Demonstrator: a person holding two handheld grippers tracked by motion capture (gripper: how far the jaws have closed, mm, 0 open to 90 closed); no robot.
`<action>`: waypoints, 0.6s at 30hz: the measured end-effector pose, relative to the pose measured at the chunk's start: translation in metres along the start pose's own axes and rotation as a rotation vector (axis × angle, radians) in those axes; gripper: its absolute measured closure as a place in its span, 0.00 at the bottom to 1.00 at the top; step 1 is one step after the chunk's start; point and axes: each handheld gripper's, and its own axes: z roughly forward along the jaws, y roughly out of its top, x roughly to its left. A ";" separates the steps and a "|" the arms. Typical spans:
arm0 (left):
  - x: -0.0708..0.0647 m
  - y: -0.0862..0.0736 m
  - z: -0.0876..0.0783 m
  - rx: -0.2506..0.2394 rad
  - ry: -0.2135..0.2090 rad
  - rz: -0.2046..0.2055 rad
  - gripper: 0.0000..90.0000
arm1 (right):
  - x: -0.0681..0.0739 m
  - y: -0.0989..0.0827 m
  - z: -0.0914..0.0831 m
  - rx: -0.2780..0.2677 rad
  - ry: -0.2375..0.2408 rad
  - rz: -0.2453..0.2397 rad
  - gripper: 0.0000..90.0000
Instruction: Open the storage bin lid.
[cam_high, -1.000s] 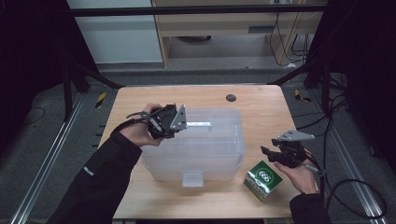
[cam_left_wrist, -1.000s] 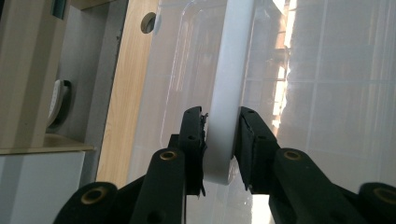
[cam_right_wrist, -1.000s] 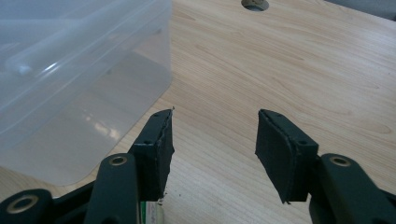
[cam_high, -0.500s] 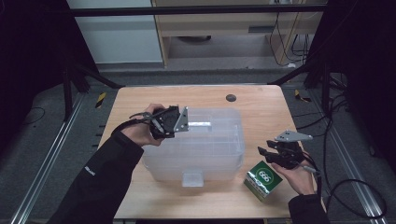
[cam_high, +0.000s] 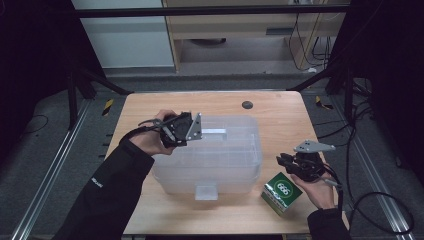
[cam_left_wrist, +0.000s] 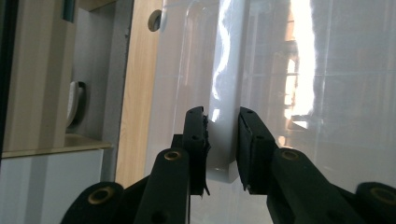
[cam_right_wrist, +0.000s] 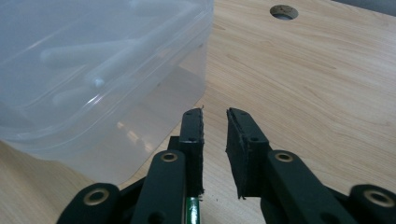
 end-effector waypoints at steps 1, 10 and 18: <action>0.001 0.000 0.000 -0.004 0.007 -0.001 0.82 | 0.000 0.000 0.000 0.000 0.005 0.001 0.87; 0.013 -0.002 -0.001 -0.027 0.045 -0.047 0.81 | 0.003 0.000 -0.001 -0.013 0.027 0.005 0.97; 0.019 -0.003 0.000 -0.036 0.071 -0.064 0.80 | 0.007 -0.001 -0.001 -0.009 0.056 0.004 1.00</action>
